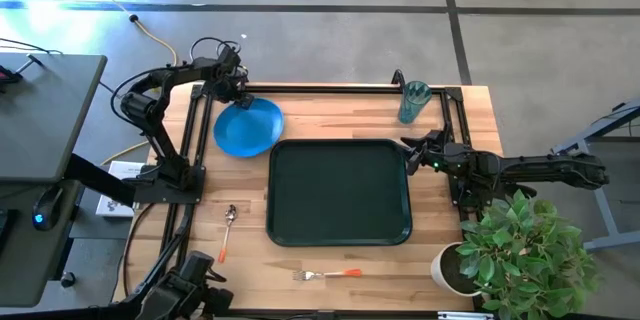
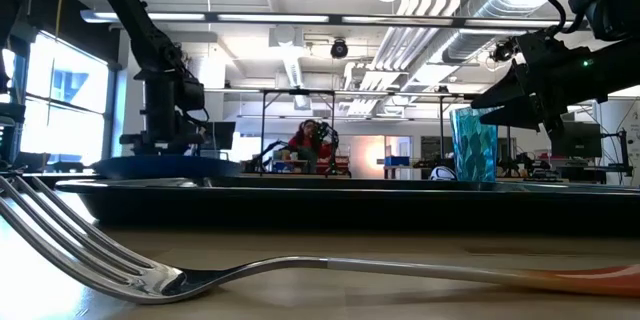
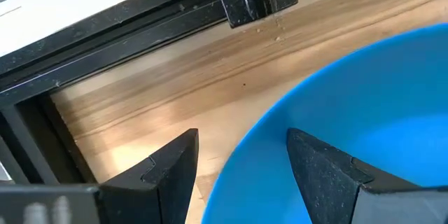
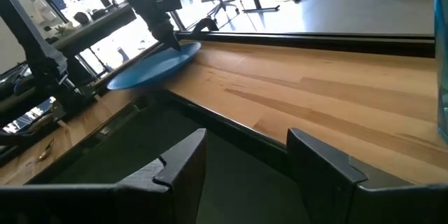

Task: Pick and place plate/cup/fork/spoon on tray
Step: Put the blue plate on the black tray

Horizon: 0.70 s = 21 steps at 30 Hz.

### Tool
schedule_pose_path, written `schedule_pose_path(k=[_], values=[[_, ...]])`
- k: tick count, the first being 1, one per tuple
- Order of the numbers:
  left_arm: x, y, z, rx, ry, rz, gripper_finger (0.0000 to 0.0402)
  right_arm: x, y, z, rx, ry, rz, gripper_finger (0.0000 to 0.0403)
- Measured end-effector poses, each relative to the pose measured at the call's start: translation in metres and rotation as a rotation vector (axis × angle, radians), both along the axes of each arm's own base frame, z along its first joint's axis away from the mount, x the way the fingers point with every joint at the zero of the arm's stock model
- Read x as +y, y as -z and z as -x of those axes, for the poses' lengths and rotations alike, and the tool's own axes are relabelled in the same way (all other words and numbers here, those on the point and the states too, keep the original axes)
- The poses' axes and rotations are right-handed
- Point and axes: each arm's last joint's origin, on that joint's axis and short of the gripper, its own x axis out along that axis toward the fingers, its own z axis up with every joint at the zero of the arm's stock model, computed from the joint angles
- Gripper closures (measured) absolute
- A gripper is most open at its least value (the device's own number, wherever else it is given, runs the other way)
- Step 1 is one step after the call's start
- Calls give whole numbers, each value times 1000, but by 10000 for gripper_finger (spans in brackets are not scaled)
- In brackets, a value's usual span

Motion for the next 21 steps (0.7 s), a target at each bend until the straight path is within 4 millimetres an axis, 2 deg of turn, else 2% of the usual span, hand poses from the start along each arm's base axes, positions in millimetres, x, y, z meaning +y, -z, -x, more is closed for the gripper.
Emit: schedule_pose_path(k=[21], values=[[-3,-7,-3,-122,197,107,197,1,0,-1,-10,-29,-21,213]])
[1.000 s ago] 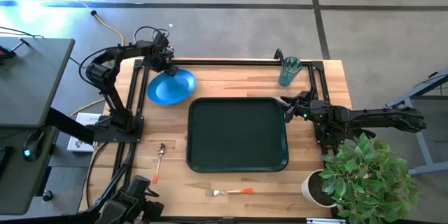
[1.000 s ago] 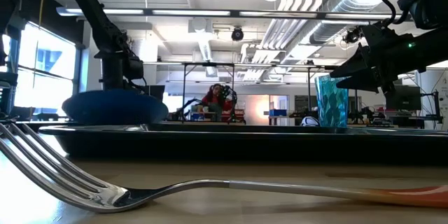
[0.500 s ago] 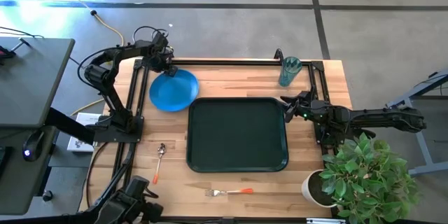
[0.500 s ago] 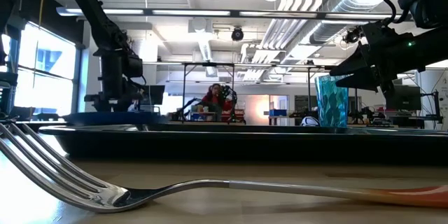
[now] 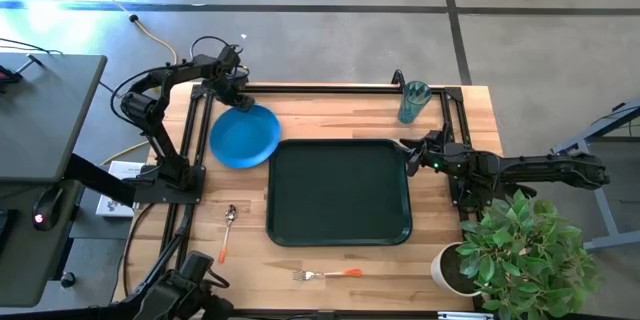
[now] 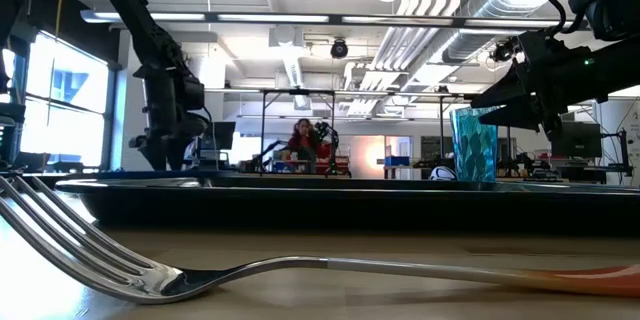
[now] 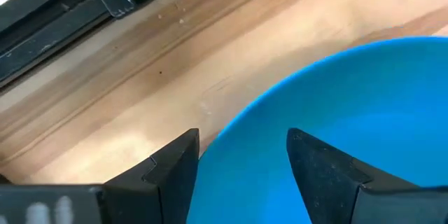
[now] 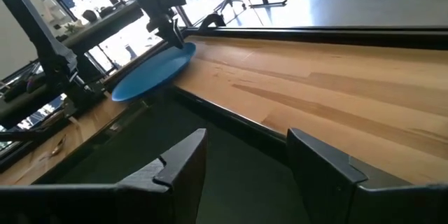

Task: Pick and place plate/cup/fork/spoon on tray
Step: Put the blue plate on the black tray

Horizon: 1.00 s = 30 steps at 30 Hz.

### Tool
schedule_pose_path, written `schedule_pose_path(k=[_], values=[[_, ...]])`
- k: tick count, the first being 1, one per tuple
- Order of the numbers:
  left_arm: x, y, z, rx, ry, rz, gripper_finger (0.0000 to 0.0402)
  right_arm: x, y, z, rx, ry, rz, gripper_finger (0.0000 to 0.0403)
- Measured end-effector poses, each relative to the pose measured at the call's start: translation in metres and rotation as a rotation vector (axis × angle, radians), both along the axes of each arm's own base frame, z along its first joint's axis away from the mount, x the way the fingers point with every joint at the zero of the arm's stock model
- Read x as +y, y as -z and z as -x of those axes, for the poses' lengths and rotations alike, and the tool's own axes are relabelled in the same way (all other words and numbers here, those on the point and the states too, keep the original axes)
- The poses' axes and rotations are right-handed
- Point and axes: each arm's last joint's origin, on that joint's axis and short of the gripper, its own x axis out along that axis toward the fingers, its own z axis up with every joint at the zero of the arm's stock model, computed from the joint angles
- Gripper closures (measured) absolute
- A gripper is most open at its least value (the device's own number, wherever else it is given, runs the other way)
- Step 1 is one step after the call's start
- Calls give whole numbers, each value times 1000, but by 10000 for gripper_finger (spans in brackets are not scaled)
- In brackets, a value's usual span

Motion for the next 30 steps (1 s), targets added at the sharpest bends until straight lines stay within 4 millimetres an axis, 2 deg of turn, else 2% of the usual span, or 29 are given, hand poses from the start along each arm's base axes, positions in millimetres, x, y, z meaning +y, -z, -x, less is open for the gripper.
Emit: schedule_pose_path(k=[11,23,30], values=[[0,6,0,15,104,4,259,1,0,0,-4,-19,-11,213],[1,5,0,18,192,-17,387,1,0,0,-4,-19,-11,213],[1,5,-1,20,197,-21,396,1,0,0,-4,-18,-12,213]])
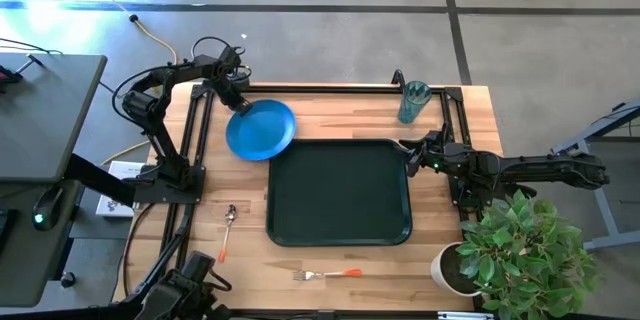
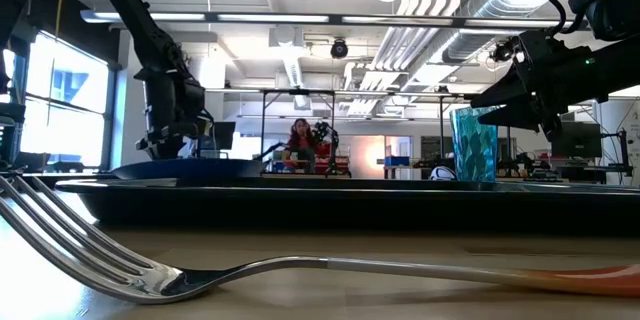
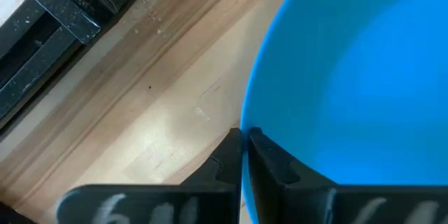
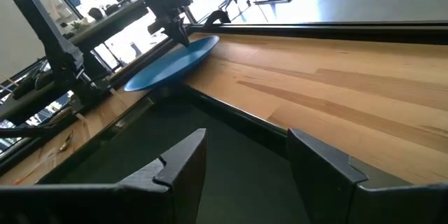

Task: Pick and place plate/cup/fork/spoon on tray
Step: Put the blue plate on the black tray

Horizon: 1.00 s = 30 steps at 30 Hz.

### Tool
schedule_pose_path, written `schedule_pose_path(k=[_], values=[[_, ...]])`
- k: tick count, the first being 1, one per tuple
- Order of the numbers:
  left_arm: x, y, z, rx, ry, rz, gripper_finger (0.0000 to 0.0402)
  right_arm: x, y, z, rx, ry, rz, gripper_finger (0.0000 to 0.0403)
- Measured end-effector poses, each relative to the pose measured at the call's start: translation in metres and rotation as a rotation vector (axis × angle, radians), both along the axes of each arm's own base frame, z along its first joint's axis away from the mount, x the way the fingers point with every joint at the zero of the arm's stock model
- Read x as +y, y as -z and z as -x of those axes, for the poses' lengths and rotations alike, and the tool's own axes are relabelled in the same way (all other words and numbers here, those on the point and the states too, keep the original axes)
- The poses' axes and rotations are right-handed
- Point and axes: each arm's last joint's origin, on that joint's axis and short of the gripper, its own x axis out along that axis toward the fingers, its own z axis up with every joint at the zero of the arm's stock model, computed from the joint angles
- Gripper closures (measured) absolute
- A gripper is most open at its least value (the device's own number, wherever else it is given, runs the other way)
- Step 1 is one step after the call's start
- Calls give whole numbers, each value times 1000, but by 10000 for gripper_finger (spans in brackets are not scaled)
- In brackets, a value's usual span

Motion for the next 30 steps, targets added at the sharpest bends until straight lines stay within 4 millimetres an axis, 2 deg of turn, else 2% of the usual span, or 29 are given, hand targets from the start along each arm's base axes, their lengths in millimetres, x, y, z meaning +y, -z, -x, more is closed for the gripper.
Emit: schedule_pose_path(k=[8,13,19,25,30], values=[[0,-1,-1,5,2,-5,401,0,0,0,-1,0,0,213],[-6,-15,-5,-20,36,-41,400,0,0,0,-6,4,-8,213],[-24,-27,-24,-180,145,39,400,0,-1,0,-14,18,-4,213],[-34,-29,-46,-75,181,-43,401,0,-3,0,-30,18,-2,213],[-32,-29,-56,49,144,-184,401,0,-2,0,-34,19,-8,213]])
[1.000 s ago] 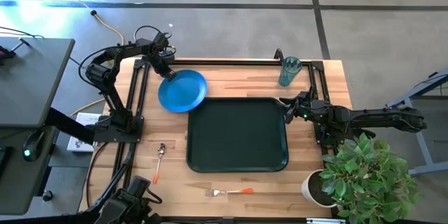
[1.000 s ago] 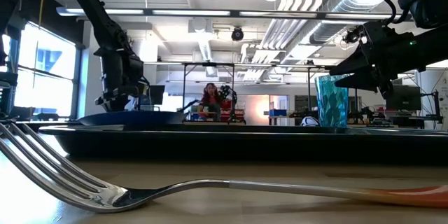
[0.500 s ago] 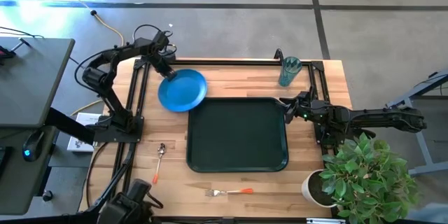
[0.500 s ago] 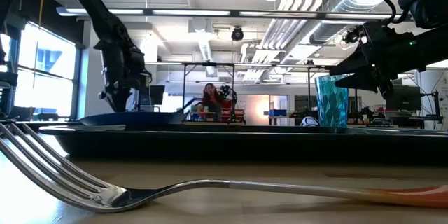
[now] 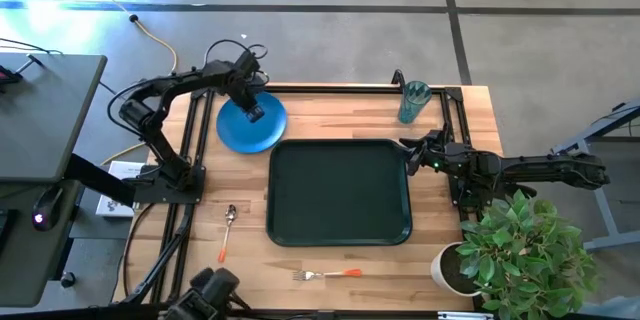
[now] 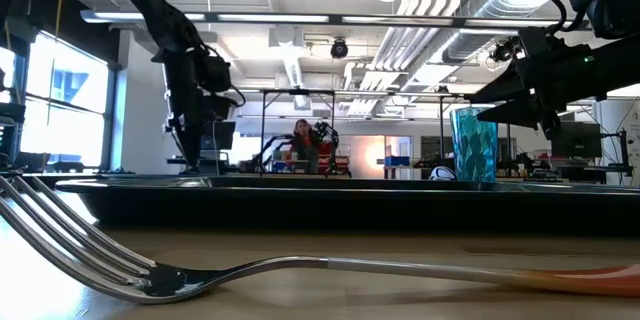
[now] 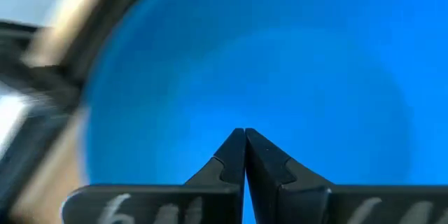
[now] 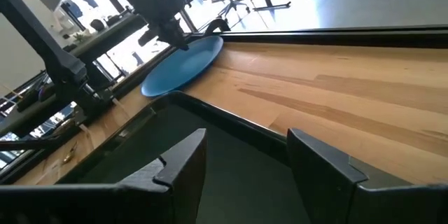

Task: Pick and place plate/cup/fork/spoon on tray
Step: Put the blue plate on the black tray

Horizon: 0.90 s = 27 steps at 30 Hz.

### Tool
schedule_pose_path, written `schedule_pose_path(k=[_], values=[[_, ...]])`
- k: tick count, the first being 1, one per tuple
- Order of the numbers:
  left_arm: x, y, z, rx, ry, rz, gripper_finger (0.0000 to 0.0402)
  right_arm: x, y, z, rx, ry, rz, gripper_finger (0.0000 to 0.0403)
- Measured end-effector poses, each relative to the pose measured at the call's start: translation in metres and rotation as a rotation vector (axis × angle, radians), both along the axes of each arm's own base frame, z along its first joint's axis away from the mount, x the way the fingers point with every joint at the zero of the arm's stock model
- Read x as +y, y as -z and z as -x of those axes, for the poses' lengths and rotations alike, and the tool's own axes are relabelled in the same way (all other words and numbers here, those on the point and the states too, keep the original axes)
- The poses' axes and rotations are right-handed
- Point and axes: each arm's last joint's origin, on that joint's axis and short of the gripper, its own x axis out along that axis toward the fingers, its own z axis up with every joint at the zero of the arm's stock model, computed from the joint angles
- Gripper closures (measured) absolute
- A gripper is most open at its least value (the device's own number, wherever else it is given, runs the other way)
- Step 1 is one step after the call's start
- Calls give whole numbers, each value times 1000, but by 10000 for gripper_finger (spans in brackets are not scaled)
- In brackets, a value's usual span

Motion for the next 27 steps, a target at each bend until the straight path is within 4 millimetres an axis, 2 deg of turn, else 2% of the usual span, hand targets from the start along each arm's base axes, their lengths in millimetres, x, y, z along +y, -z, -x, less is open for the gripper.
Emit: schedule_pose_path(k=[4,9,12,16,20,24,27], values=[[5,-2,-1,72,-108,-120,388,0,0,0,-2,-11,-7,213],[4,-1,2,57,-177,-82,340,1,0,0,-7,-25,-23,213],[-7,-3,4,115,-149,-17,305,1,0,0,-7,-27,-23,213],[-35,-12,-3,218,-33,50,283,1,1,0,-5,-27,-23,213],[-67,-30,-19,253,56,-34,291,1,1,0,5,-28,-17,213],[-104,-47,-33,167,113,-120,304,1,2,0,11,-30,-16,213],[-134,-45,-34,106,163,-174,306,1,3,0,26,-31,-18,213]])
